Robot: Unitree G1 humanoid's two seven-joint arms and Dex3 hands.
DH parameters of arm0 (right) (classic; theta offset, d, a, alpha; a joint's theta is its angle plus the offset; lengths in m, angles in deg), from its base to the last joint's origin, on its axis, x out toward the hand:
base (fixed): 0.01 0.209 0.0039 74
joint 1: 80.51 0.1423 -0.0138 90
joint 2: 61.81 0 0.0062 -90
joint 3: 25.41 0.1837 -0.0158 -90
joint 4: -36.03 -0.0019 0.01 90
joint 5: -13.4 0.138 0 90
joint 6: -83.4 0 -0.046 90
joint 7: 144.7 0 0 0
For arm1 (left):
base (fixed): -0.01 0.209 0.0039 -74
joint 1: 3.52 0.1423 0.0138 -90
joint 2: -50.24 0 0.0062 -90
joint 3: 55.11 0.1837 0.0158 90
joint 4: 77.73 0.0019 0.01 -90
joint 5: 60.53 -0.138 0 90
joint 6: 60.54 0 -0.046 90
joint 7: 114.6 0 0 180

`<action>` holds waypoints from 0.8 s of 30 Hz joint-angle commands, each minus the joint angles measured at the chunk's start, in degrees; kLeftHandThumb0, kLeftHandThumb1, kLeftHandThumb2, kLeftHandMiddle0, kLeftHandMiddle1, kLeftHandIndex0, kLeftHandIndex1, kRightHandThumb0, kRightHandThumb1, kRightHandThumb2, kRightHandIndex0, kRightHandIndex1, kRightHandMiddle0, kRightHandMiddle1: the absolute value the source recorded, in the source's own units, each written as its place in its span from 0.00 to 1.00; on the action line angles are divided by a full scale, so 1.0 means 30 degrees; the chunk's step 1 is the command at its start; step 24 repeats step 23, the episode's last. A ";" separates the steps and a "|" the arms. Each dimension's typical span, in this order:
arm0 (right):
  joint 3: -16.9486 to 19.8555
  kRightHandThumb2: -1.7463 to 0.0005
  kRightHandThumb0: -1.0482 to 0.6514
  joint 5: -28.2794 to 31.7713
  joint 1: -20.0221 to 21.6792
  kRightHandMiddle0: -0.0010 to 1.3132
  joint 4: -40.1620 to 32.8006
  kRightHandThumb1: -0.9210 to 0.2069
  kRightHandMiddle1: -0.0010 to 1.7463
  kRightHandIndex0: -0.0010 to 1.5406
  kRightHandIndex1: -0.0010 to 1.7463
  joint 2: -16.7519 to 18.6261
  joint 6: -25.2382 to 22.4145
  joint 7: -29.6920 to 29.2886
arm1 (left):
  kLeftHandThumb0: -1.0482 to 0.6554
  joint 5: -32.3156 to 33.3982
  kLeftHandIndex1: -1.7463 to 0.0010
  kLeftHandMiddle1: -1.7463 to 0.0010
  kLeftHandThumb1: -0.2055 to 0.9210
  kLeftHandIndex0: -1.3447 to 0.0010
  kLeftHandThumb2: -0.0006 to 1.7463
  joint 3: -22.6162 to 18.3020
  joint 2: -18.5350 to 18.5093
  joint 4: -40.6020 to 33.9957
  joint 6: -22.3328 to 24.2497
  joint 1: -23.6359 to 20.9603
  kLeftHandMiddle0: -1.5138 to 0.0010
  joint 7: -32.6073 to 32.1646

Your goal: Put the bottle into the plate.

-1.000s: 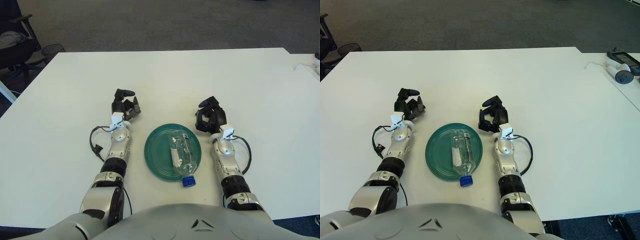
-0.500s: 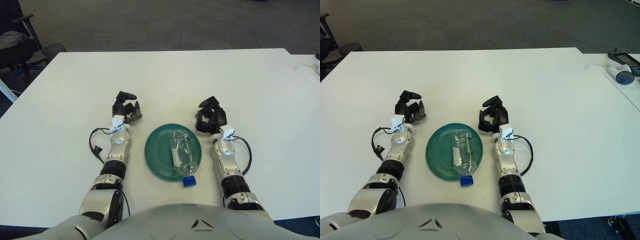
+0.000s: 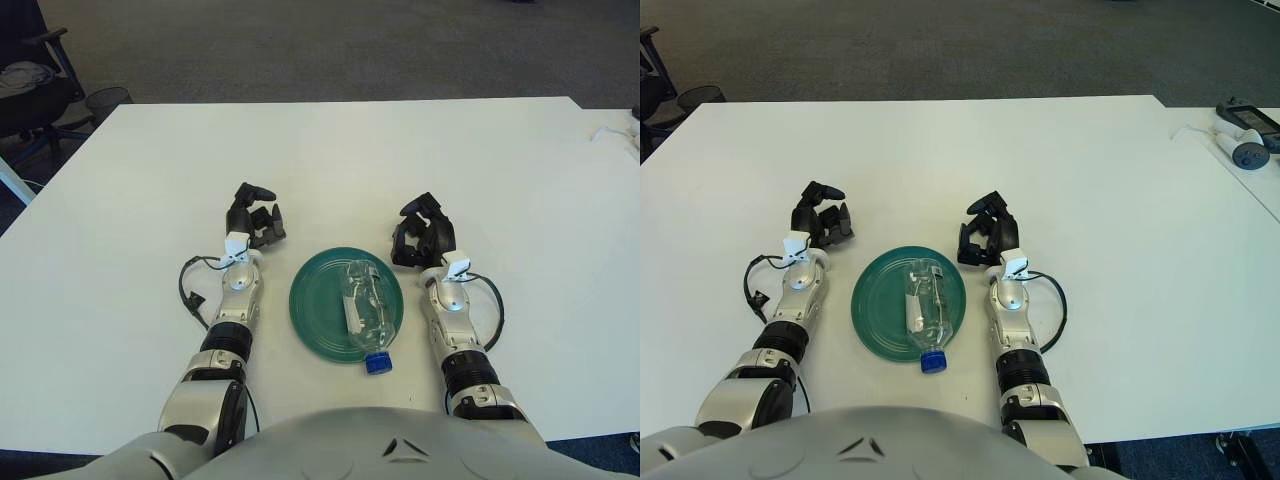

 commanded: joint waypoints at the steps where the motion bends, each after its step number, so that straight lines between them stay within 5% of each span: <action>1: 0.0144 0.10 0.62 0.0132 -0.1115 0.44 0.1179 0.76 1.00 0.55 0.94 -0.0006 -0.0950 -0.0105 | 0.34 -0.0078 0.00 0.00 0.45 0.54 0.76 0.0059 0.0046 0.0193 -0.0175 0.0311 0.24 0.0088; 24: 0.0171 0.06 0.62 -0.0093 -0.1066 0.47 0.1427 0.80 1.00 0.56 0.95 -0.0002 -0.0871 -0.0775 | 0.34 0.0158 0.00 0.00 0.44 0.54 0.77 -0.0082 0.0204 0.0401 -0.0323 0.0339 0.24 0.0247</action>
